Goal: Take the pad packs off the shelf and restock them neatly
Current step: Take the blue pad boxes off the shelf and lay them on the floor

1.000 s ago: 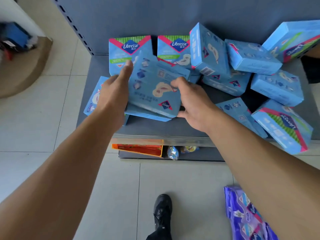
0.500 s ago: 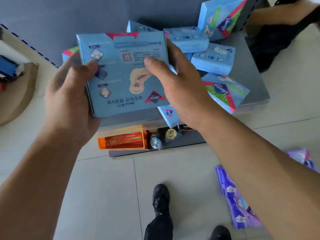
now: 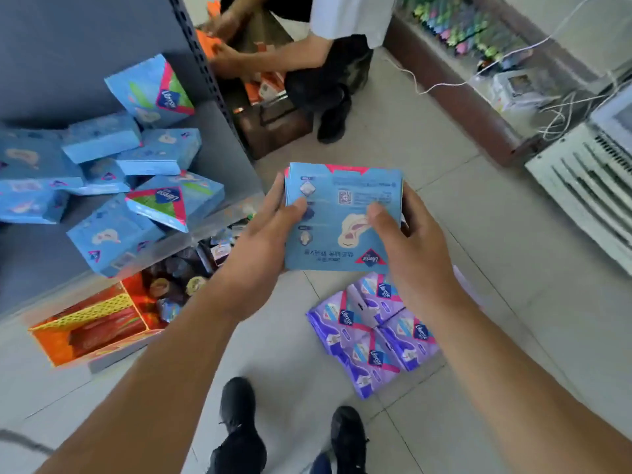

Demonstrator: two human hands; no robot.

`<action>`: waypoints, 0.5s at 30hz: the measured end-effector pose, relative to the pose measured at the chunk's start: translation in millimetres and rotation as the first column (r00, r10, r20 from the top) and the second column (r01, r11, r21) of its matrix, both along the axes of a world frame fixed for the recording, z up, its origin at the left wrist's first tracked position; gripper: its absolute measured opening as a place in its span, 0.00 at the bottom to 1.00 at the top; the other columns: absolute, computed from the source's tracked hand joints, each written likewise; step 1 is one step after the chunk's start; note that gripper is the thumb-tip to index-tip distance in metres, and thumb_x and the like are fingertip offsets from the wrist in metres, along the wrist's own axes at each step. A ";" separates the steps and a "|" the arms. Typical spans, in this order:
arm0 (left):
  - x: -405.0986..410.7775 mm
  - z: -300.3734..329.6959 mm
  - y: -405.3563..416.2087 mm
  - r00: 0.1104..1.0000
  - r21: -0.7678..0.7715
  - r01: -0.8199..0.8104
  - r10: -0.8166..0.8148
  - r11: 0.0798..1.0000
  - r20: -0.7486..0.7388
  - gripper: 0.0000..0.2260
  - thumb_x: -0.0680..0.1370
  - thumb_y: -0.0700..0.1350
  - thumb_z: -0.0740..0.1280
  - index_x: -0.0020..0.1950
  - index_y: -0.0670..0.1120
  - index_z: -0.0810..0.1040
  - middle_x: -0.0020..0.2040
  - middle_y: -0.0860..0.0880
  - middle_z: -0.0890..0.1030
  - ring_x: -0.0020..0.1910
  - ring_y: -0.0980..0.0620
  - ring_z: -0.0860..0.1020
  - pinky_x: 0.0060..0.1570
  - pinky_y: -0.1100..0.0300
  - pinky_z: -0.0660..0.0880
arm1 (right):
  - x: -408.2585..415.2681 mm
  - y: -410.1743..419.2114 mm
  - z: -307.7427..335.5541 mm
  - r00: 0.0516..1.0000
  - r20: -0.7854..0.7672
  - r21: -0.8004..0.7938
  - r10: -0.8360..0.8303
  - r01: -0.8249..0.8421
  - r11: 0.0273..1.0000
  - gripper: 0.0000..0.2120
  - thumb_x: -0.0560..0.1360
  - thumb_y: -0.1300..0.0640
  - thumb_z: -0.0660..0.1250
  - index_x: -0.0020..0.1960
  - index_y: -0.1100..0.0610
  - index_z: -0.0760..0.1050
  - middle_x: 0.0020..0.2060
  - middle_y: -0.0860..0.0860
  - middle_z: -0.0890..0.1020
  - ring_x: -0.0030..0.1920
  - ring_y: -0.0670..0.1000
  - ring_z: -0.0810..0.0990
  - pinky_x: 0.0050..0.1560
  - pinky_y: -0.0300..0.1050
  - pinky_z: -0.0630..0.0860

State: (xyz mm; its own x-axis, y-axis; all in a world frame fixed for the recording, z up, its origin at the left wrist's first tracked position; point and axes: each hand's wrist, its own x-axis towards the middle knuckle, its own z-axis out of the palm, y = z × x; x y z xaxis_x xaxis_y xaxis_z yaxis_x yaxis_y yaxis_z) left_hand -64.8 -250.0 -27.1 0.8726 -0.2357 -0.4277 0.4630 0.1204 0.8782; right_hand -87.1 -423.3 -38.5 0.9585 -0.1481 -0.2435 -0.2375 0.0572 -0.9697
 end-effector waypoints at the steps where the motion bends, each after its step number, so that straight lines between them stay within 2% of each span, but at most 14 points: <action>1: -1.6 -5.2 -16.1 0.999 0.004 0.038 -0.038 0.999 -0.023 0.18 0.80 0.51 0.63 0.69 0.65 0.68 0.60 0.53 0.81 0.60 0.46 0.80 0.54 0.45 0.78 | -8.6 -16.5 -5.9 0.998 -0.030 0.004 -0.048 0.048 0.999 0.10 0.79 0.54 0.66 0.60 0.53 0.74 0.47 0.46 0.85 0.47 0.49 0.85 0.42 0.50 0.81; 3: -4.7 -15.8 -44.1 0.997 0.003 0.051 -0.051 0.999 -0.058 0.22 0.80 0.47 0.65 0.72 0.61 0.65 0.54 0.54 0.84 0.54 0.49 0.83 0.47 0.53 0.80 | -25.7 -43.6 -20.1 0.989 -0.103 0.001 -0.107 0.108 0.994 0.07 0.79 0.52 0.64 0.55 0.53 0.75 0.48 0.49 0.85 0.48 0.50 0.85 0.43 0.50 0.80; 6: -13.1 -40.2 -78.3 0.984 0.007 0.125 -0.123 0.992 -0.126 0.19 0.80 0.45 0.64 0.70 0.52 0.69 0.50 0.51 0.85 0.46 0.52 0.84 0.40 0.59 0.80 | -49.9 -69.3 -42.5 0.958 -0.217 0.067 -0.189 0.208 0.976 0.06 0.79 0.50 0.65 0.53 0.50 0.76 0.48 0.49 0.85 0.49 0.50 0.85 0.44 0.48 0.80; 8: -21.7 -62.3 -97.5 0.963 0.000 0.172 -0.168 0.985 -0.213 0.19 0.79 0.47 0.65 0.69 0.50 0.69 0.52 0.48 0.84 0.46 0.51 0.84 0.39 0.59 0.79 | -71.0 -84.6 -58.2 0.916 -0.299 0.102 -0.268 0.309 0.945 0.07 0.77 0.53 0.65 0.55 0.49 0.76 0.47 0.48 0.85 0.46 0.46 0.84 0.41 0.43 0.79; 10: -31.9 -82.5 -114.9 0.939 0.033 0.213 -0.195 0.977 -0.282 0.19 0.78 0.48 0.67 0.67 0.50 0.67 0.53 0.46 0.84 0.46 0.49 0.84 0.40 0.56 0.80 | -96.1 -97.3 -71.4 0.871 -0.370 0.072 -0.323 0.373 0.925 0.11 0.75 0.56 0.67 0.58 0.52 0.75 0.50 0.50 0.84 0.46 0.45 0.85 0.39 0.40 0.79; 13: -50.4 -110.8 -146.9 0.897 0.044 0.304 -0.271 0.951 -0.350 0.15 0.78 0.48 0.67 0.63 0.51 0.68 0.53 0.44 0.83 0.47 0.46 0.84 0.43 0.52 0.81 | -134.3 -117.2 -95.3 0.776 -0.452 0.021 -0.440 0.502 0.865 0.19 0.70 0.51 0.71 0.60 0.54 0.75 0.55 0.52 0.83 0.52 0.52 0.84 0.48 0.50 0.81; 15: -64.0 -132.8 -169.9 0.879 0.067 0.350 -0.303 0.934 -0.369 0.13 0.79 0.47 0.66 0.62 0.51 0.70 0.53 0.46 0.81 0.47 0.48 0.83 0.36 0.56 0.80 | -155.0 -132.0 -111.8 0.716 -0.490 -0.024 -0.497 0.559 0.829 0.15 0.74 0.52 0.71 0.59 0.53 0.75 0.55 0.52 0.83 0.51 0.51 0.85 0.50 0.49 0.81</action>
State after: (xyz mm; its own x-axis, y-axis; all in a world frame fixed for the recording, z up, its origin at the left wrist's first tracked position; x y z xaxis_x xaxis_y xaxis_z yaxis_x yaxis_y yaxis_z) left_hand -128.9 -419.9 -159.9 0.5455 -0.4045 -0.7340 0.7337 -0.1927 0.6515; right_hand -242.1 -555.3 -150.3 0.5017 -0.5368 -0.6783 -0.5432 0.4148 -0.7300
